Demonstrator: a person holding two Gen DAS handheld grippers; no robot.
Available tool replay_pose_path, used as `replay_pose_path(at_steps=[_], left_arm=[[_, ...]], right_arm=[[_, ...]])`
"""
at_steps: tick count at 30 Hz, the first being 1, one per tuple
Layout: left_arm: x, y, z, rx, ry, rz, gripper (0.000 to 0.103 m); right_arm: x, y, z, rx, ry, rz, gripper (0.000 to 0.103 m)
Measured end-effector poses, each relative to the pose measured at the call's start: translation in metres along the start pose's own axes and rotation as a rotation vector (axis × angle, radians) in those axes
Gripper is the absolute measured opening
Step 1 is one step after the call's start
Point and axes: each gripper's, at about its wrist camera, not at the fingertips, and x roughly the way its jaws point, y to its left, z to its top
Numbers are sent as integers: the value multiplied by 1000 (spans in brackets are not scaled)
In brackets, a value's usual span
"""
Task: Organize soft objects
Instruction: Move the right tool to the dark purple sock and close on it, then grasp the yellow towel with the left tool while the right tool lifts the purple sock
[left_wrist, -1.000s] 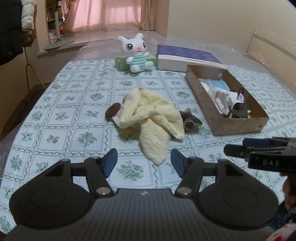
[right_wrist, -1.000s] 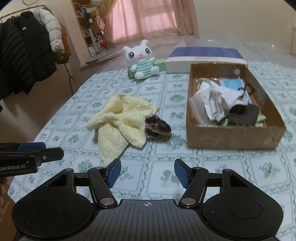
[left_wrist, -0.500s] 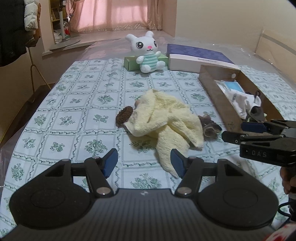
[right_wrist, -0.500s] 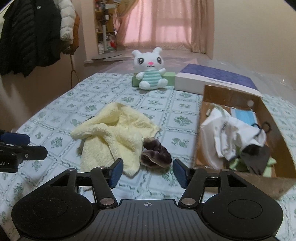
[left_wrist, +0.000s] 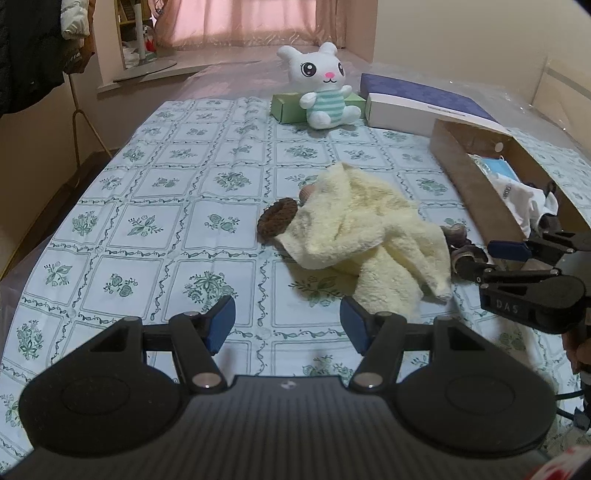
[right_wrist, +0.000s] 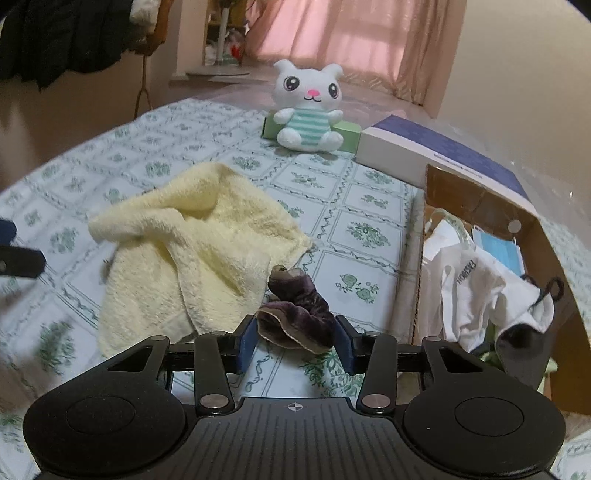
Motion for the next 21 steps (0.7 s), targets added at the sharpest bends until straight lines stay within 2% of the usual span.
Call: replay_pose_path(at_steps=[3, 5, 10, 21], left_arm=[[3, 0, 0, 2, 0, -2, 60], [4, -1, 1, 5, -4, -8, 60], [5, -7, 4, 23, -26, -41, 60], [28, -35, 24, 98, -68, -131, 63]], right_arm=[[8, 4, -1, -43, 7, -26, 41], [12, 6, -2, -63, 13, -37, 25], [14, 2, -3, -43, 12, -23, 10], [-26, -22, 7, 141, -75, 22, 10]])
